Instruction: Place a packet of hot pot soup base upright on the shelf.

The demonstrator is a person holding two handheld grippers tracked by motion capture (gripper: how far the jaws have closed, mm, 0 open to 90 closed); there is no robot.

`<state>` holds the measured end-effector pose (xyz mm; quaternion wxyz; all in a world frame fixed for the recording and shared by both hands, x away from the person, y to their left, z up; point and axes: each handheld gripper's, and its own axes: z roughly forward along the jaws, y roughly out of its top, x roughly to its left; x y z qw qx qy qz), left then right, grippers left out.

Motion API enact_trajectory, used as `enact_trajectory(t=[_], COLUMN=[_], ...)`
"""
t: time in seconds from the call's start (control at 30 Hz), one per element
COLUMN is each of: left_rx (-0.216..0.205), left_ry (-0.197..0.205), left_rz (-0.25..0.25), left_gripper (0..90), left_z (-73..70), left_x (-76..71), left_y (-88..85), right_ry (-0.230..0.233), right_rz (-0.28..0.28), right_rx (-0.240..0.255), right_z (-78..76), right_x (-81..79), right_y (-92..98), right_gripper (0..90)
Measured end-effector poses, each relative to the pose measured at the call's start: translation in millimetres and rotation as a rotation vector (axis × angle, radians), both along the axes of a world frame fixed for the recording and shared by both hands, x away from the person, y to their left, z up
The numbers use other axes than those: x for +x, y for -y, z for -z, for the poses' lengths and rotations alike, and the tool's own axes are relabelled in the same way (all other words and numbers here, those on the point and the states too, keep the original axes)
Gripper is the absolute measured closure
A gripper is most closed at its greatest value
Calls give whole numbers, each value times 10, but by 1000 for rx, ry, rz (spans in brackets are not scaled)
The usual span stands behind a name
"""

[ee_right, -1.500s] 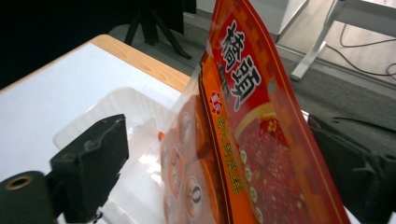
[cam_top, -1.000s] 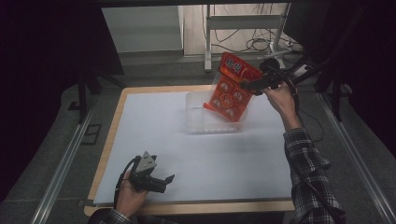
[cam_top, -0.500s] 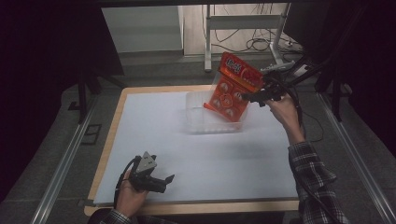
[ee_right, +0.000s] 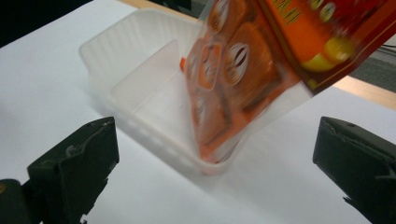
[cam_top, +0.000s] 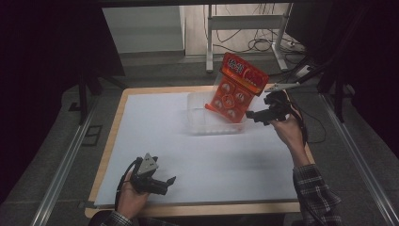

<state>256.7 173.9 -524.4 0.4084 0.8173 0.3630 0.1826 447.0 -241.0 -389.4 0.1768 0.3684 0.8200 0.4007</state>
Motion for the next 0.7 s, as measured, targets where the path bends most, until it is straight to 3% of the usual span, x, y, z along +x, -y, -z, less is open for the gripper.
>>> enact_trajectory(t=[0.3,0.7], left_rx=[5,0], left_ry=[2,9], left_rz=[2,7], left_gripper=[8,8], left_z=[1,-2], left_x=[-3,-7], left_y=[3,-9], right_ry=[-13,-30], right_rz=[-36,-21], right_rx=[-5,11], right_z=[165,380], right_x=[-249,-636], right_y=[41,150], right_gripper=[9,7])
